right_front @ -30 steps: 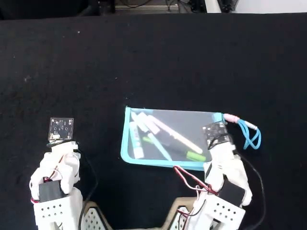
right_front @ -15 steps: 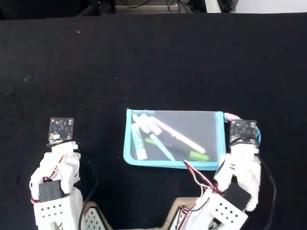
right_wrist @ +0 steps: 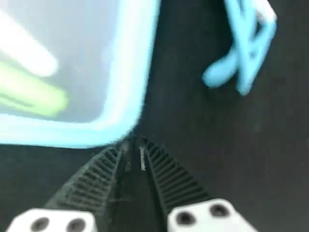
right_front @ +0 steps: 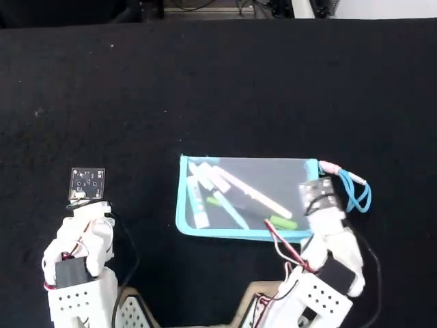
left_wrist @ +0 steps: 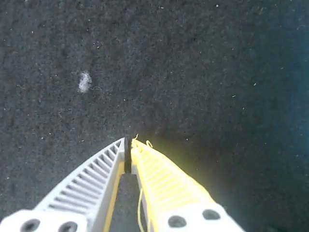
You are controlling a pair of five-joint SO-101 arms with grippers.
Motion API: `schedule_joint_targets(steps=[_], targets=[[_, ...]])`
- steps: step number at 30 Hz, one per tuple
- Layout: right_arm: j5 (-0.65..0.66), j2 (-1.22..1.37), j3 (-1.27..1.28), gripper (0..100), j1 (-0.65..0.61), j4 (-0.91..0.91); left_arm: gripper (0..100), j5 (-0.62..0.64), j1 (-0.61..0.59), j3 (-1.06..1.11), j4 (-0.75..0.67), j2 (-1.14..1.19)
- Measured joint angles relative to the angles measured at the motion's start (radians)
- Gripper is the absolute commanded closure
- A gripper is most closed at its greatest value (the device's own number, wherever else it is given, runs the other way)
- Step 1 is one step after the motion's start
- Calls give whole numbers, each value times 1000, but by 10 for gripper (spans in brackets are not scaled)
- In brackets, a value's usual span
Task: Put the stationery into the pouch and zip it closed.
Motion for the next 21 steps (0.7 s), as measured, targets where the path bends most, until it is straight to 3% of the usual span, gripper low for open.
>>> schedule_joint_targets(steps=[5, 10, 17, 21], targets=[[60, 0, -3, 984, -183, 0, 970, 0, 0, 0, 0, 0], [32, 0, -5, 985, -370, -9, 970, 0, 0, 0, 0, 0], [-342, 40, 14, 985, -577, -213, 970, 0, 0, 0, 0, 0], [-563, 40, 14, 984, -606, -275, 970, 0, 0, 3, 8, 0]])
